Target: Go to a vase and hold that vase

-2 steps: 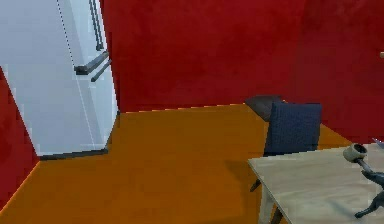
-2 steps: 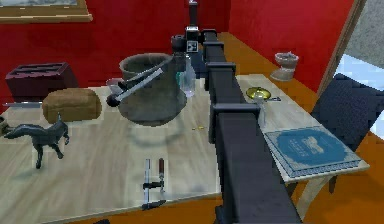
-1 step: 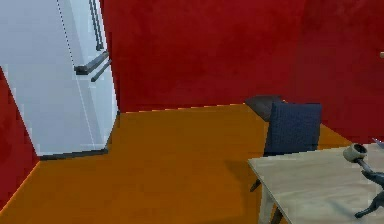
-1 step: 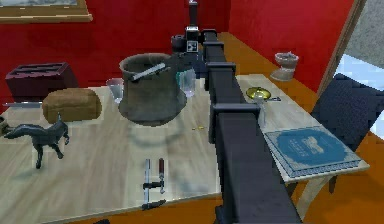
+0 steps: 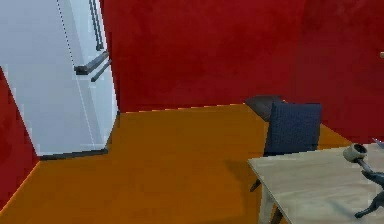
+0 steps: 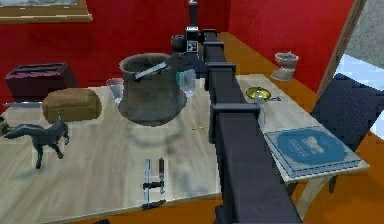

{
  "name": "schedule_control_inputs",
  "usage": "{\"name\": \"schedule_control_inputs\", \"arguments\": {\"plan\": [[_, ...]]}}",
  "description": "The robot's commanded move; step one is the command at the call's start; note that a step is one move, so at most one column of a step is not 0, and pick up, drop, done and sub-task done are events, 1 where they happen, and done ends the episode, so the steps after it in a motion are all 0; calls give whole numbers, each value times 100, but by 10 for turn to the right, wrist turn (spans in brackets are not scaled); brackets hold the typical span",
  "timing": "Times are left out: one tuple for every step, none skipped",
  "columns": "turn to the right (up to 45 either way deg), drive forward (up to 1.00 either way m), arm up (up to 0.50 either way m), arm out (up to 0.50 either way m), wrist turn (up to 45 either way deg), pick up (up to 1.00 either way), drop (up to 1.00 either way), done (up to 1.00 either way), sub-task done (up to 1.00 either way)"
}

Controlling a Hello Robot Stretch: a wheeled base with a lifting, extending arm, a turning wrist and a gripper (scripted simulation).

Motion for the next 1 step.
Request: {"name": "schedule_control_inputs", "arguments": {"plan": [[0, 0, 0, 0, 0, 100, 0, 0, 0]]}}
